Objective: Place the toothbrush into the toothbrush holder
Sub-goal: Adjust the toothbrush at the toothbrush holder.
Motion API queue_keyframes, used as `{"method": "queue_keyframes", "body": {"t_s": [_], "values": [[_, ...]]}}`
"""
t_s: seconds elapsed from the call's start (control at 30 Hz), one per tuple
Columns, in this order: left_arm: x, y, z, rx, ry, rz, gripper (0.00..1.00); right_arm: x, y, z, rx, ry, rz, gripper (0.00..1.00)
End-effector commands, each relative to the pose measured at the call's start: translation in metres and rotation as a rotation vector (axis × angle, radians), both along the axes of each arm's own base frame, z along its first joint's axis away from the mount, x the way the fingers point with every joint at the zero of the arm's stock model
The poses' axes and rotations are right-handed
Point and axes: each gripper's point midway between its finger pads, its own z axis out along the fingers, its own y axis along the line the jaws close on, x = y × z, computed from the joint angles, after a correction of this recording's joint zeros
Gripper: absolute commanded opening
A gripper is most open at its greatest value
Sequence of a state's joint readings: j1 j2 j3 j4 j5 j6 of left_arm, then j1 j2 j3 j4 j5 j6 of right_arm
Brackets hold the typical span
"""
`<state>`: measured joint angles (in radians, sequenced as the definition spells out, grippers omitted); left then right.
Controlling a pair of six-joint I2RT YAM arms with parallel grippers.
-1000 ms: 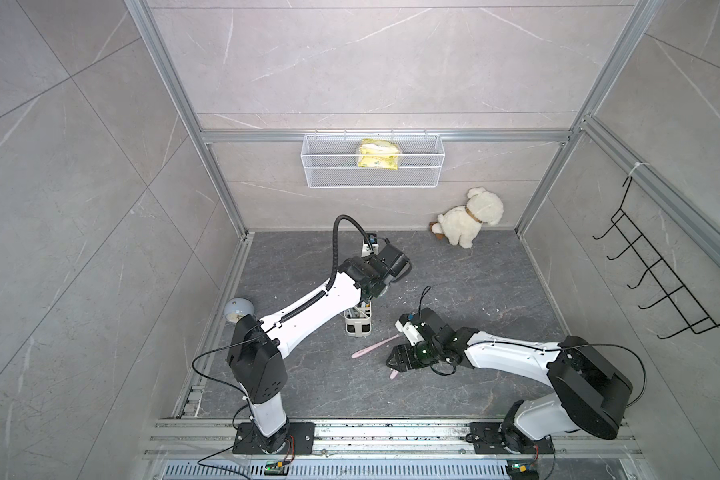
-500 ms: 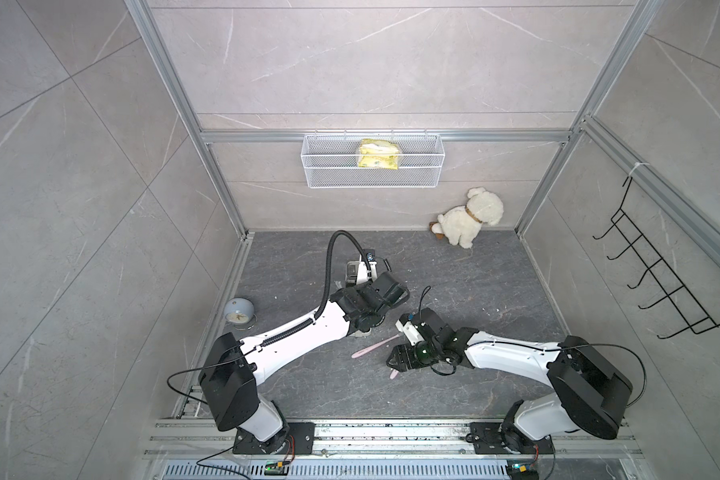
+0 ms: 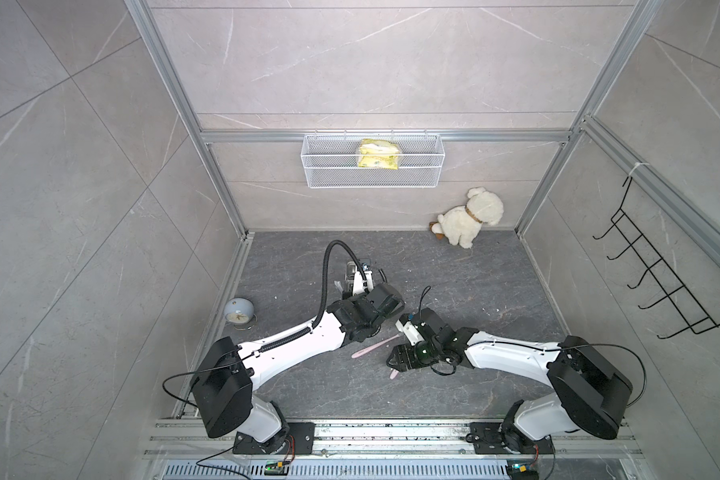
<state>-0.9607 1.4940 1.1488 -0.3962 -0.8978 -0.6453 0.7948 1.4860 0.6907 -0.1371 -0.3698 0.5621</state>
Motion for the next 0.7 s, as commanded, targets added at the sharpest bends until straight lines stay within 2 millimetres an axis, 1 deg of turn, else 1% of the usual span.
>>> {"method": "queue_keyframes", "body": {"t_s": [0.0,0.07,0.13,0.2,0.3,0.4,0.43,0.5,0.57,0.67], "values": [[-0.003,0.009,0.011,-0.047,-0.040,0.039,0.02,-0.004,-0.004,-0.006,-0.024,0.006,-0.003,0.78],[-0.004,0.010,0.011,-0.051,-0.039,0.042,0.09,-0.005,-0.004,-0.005,-0.024,0.006,-0.003,0.78],[-0.005,0.011,0.014,-0.051,-0.039,0.044,0.20,-0.005,-0.005,-0.002,-0.024,0.002,-0.005,0.78],[-0.006,0.013,0.019,-0.047,-0.047,0.051,0.25,-0.004,-0.007,0.004,-0.024,-0.006,-0.013,0.78],[-0.009,0.014,0.031,-0.036,-0.060,0.048,0.32,-0.002,-0.008,0.020,-0.013,-0.032,-0.023,0.78],[-0.012,0.013,0.045,0.000,-0.065,0.039,0.42,-0.001,-0.016,0.039,-0.030,-0.067,-0.041,0.78],[-0.014,0.013,0.050,0.013,-0.067,0.035,0.45,-0.001,-0.022,0.042,-0.059,-0.072,-0.054,0.79],[-0.017,0.011,0.059,0.020,-0.072,0.027,0.50,0.001,-0.037,0.042,-0.140,-0.076,-0.081,0.79],[-0.021,0.011,0.067,0.018,-0.080,0.026,0.54,0.001,-0.050,0.035,-0.235,-0.058,-0.096,0.80],[-0.027,0.011,0.077,0.000,-0.079,0.016,0.59,0.001,-0.064,0.022,-0.335,-0.027,-0.126,0.81]]}}
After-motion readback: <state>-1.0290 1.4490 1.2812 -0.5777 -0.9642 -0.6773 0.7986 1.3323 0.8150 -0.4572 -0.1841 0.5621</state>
